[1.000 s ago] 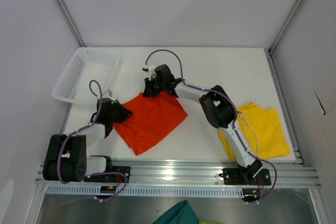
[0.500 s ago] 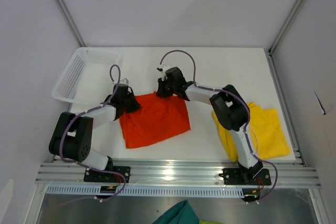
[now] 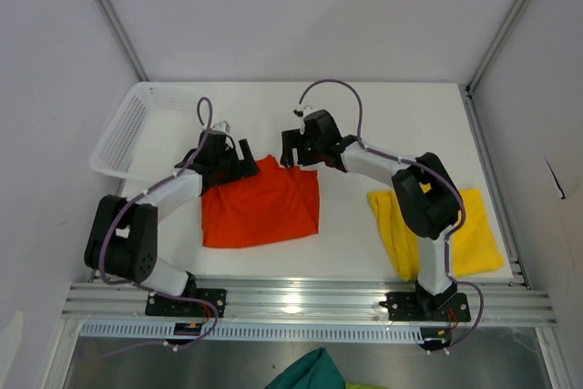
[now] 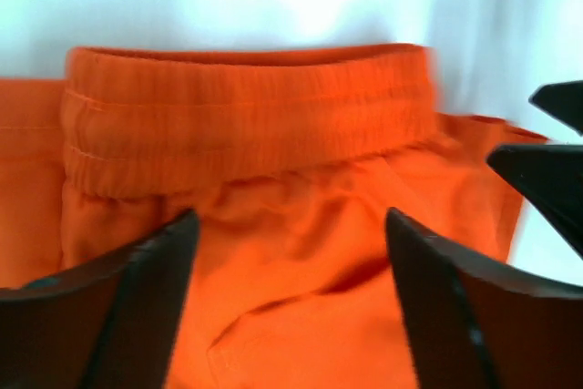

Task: Fold and stack the shorts
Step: Fold the shorts, then neatly place the folded shorts to the corner

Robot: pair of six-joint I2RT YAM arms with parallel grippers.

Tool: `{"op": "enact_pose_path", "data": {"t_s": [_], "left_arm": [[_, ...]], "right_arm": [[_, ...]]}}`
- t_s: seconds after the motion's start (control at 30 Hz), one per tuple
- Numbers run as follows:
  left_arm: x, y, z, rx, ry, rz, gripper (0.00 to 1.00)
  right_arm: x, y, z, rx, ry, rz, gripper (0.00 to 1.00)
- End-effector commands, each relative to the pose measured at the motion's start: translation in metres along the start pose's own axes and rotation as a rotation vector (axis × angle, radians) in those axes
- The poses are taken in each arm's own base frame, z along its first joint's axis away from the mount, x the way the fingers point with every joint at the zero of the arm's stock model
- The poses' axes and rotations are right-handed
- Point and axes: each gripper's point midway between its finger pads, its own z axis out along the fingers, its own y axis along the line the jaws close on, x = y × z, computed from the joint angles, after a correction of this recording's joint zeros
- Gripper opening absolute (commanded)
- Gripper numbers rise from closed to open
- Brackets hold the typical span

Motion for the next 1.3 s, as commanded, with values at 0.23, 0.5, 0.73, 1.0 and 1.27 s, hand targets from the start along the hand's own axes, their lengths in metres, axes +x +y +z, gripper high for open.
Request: {"op": "enact_pose_path", "data": {"t_s": [0.23,0.5,0.73,1.0,1.27], "left_arm": [[-0.030,-0.002,-0.074,-0.058,-0.129,-0.013,0.99],[0.013,0.051,-0.085,-0.254,-0.106,-0.061,0.99],[0.044,0.084,-0.083,-0.364,-0.087,-0.099,0.99],[0.049,0.092,-0.084,-0.253,-0.159,-0.150,0.99],[0.048,0.095,-0.084,-0.244,-0.167,-0.156,0.99]], "right_arm": [[-0.001,-0.016,-0.093,0.122,0.014,0.163,1.00],[0.064,-0.025,-0.086,0.085,0.157,0.224,0.99],[0.091,-0.017,-0.066,0.000,0.206,0.301,1.00],[0.104,-0.001,-0.044,-0.127,0.212,0.357,0.99],[0.118,0.010,-0.031,-0.092,0.251,0.314,1.00]]}}
